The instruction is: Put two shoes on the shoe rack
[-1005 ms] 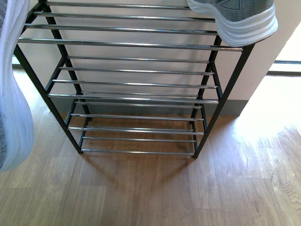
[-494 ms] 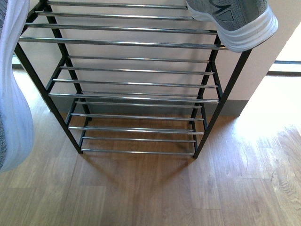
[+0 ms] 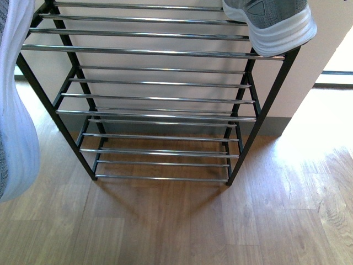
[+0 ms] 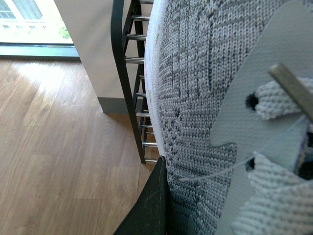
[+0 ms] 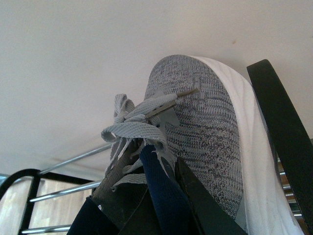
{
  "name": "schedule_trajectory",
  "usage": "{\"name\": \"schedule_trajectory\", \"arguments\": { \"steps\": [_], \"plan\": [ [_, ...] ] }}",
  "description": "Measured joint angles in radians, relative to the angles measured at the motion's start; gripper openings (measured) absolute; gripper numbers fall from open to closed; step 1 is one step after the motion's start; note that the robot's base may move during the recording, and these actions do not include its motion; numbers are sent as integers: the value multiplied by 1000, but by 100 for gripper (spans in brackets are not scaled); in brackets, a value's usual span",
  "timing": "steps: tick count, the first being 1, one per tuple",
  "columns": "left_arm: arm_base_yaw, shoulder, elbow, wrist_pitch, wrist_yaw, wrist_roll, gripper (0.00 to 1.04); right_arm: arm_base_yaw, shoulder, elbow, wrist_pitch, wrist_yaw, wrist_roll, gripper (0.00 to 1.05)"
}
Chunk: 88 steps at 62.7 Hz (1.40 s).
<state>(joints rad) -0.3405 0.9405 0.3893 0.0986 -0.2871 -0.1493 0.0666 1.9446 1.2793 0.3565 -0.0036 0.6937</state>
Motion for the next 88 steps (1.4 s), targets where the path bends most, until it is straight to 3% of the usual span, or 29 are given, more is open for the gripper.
{"name": "schedule_trajectory", "arguments": {
  "steps": [38, 64, 88],
  "plan": [
    [0, 0, 0, 0, 0, 0, 6, 20, 79, -8, 34, 53, 21, 1],
    [0, 0, 0, 0, 1, 0, 6, 24, 92, -1, 95, 116, -115, 1],
    [0, 0, 0, 0, 0, 0, 6, -2, 27, -34, 139, 106, -190, 56]
  ]
}}
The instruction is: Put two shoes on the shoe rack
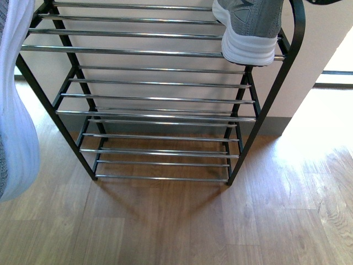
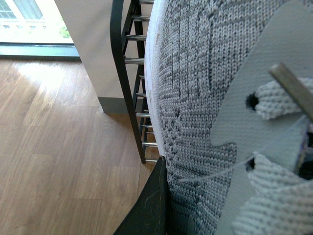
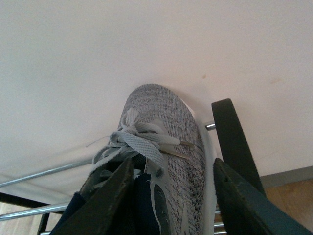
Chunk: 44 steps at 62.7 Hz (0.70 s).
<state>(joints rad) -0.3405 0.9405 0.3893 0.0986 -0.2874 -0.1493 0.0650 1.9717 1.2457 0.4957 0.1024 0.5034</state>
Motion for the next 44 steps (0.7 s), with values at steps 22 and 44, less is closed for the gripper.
{"name": "schedule_trajectory", "arguments": {
  "steps": [22, 44],
  "plan": [
    [0, 0, 0, 0, 0, 0, 6, -28, -244, -160, 16, -89, -53, 96],
    [0, 0, 0, 0, 0, 0, 6, -105, -631, -489, 40, -254, -136, 96]
  ]
}}
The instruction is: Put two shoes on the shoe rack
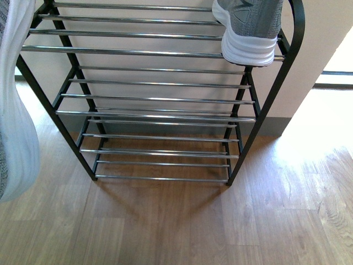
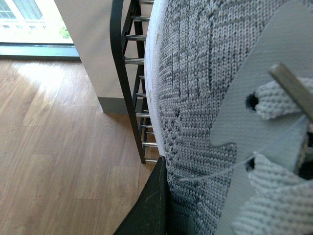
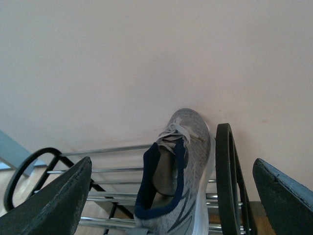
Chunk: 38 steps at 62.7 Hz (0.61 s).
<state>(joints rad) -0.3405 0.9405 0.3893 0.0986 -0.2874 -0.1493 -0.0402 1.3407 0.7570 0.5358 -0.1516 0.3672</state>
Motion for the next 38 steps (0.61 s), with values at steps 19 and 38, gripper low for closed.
{"name": "schedule_trajectory", "arguments": {
  "steps": [19, 38],
  "plan": [
    [0, 0, 0, 0, 0, 0, 6, -148, -303, -245, -39, -81, -103, 96],
    [0, 0, 0, 0, 2, 0, 6, -201, -404, -353, -7, -76, -251, 82]
  ]
}}
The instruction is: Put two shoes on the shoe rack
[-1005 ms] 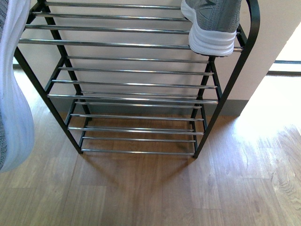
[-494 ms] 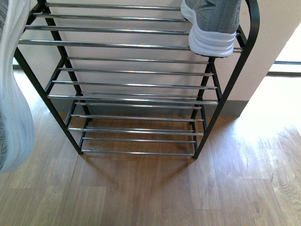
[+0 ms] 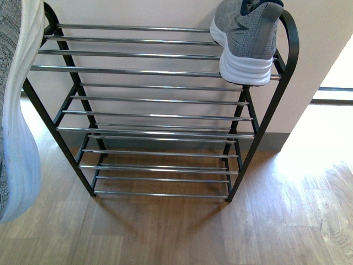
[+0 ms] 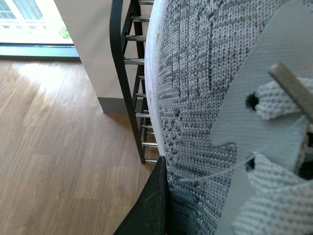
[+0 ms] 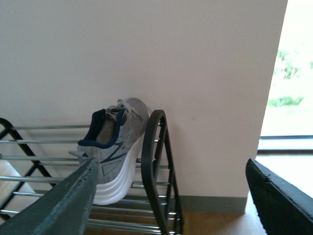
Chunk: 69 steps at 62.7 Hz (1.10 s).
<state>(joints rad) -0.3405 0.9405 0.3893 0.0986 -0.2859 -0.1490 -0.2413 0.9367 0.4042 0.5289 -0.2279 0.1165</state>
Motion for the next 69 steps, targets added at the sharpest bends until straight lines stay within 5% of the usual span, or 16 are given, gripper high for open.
{"name": "schedule_trajectory", "arguments": {
  "steps": [33, 47, 69],
  "plan": [
    [0, 0, 0, 0, 0, 0, 6, 133, -243, -253, 8, 125, -113, 1],
    [0, 0, 0, 0, -2, 0, 6, 232, -343, -309, -39, 217, -112, 1],
    [0, 0, 0, 0, 0, 0, 6, 238, -483, -356, -129, 228, -112, 1]
  ]
}}
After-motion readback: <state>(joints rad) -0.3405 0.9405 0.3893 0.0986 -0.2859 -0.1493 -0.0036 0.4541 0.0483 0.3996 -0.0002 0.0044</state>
